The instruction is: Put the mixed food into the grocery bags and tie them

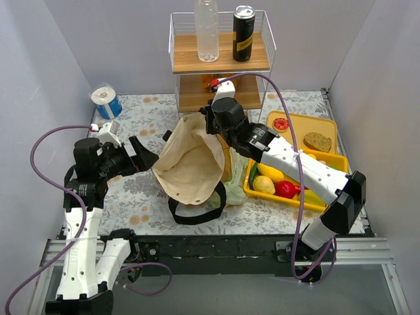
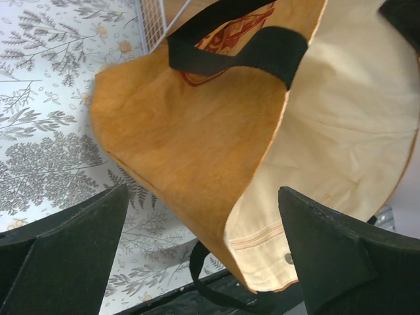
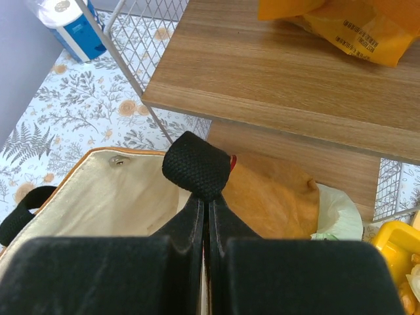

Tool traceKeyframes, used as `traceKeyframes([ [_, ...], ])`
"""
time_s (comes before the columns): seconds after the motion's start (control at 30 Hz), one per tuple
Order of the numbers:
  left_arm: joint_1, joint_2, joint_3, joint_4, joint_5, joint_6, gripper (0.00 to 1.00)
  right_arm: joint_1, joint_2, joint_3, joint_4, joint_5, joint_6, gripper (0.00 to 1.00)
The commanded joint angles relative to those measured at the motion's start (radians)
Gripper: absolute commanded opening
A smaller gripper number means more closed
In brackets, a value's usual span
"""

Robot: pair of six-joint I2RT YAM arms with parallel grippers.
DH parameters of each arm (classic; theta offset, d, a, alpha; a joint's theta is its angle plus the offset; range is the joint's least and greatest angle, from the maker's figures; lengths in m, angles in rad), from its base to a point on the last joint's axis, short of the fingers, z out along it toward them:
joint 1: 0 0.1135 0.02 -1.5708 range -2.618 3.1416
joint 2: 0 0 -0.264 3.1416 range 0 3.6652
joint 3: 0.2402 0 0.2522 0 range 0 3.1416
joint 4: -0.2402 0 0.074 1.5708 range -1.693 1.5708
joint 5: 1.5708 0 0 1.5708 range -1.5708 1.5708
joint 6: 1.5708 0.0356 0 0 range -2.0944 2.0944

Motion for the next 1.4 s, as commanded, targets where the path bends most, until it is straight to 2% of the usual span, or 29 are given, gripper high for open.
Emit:
traceKeyframes([
  [0.0, -0.058, 0.028, -0.013, -0.038, -0.084, 0.03, 0.98, -0.018, 0.009, 0.048, 0.062, 0.005, 0.008, 0.01],
  [0.13, -0.087, 0.051, -0.056, -0.023, -0.035, 0.03, 0.98, -0.021, 0.022, 0.054, 0.062, 0.002, -0.006, 0.01],
  [0.17, -0.089, 0.053, -0.064, -0.015, 0.033, 0.029, 0.98, -0.021, 0.023, 0.054, 0.065, 0.001, -0.011, 0.01],
  [0.27, -0.089, 0.062, -0.098, 0.023, 0.129, 0.038, 0.73, -0.023, 0.025, 0.055, 0.065, -0.027, -0.02, 0.01],
  [0.3, -0.089, 0.062, -0.107, 0.034, 0.134, 0.039, 0.54, -0.023, 0.02, 0.054, 0.066, -0.05, -0.021, 0.01],
  [0.37, -0.089, 0.064, -0.107, 0.042, 0.137, 0.042, 0.31, -0.023, 0.008, 0.04, 0.085, -0.09, -0.041, 0.01],
  [0.4, -0.089, 0.065, -0.105, 0.049, 0.141, 0.041, 0.16, -0.024, -0.009, 0.031, 0.094, -0.145, -0.05, 0.01],
  [0.43, -0.089, 0.061, -0.102, 0.055, 0.14, 0.023, 0.0, -0.026, -0.02, 0.023, 0.111, -0.18, -0.061, 0.2],
  [0.47, -0.089, 0.058, -0.101, 0.063, 0.138, 0.007, 0.0, -0.035, -0.03, 0.006, 0.119, -0.215, -0.066, 0.44],
  [0.53, -0.089, 0.05, -0.098, 0.089, 0.141, -0.052, 0.0, -0.047, -0.073, -0.009, 0.119, -0.286, -0.055, 0.8],
  [0.63, -0.089, 0.053, -0.084, 0.098, 0.134, -0.103, 0.0, -0.078, -0.165, -0.078, 0.135, -0.306, -0.04, 0.87],
  [0.8, -0.089, 0.07, -0.067, 0.124, 0.167, -0.163, 0.0, -0.187, -0.34, -0.268, 0.265, -0.338, -0.017, 0.86],
  [0.87, -0.089, 0.076, -0.061, 0.127, 0.167, -0.165, 0.0, -0.227, -0.354, -0.297, 0.287, -0.331, -0.038, 0.84],
  [1.07, -0.089, 0.094, -0.061, 0.129, 0.17, -0.156, 0.0, -0.253, -0.27, -0.307, 0.421, -0.312, -0.158, 0.78],
  [1.23, -0.089, 0.091, -0.082, 0.146, 0.175, -0.159, 0.0, -0.253, -0.196, -0.334, 0.569, -0.291, -0.239, 0.66],
  [1.37, -0.089, 0.097, -0.084, 0.154, 0.187, -0.157, 0.0, -0.253, -0.164, -0.405, 0.761, -0.234, -0.288, 0.64],
])
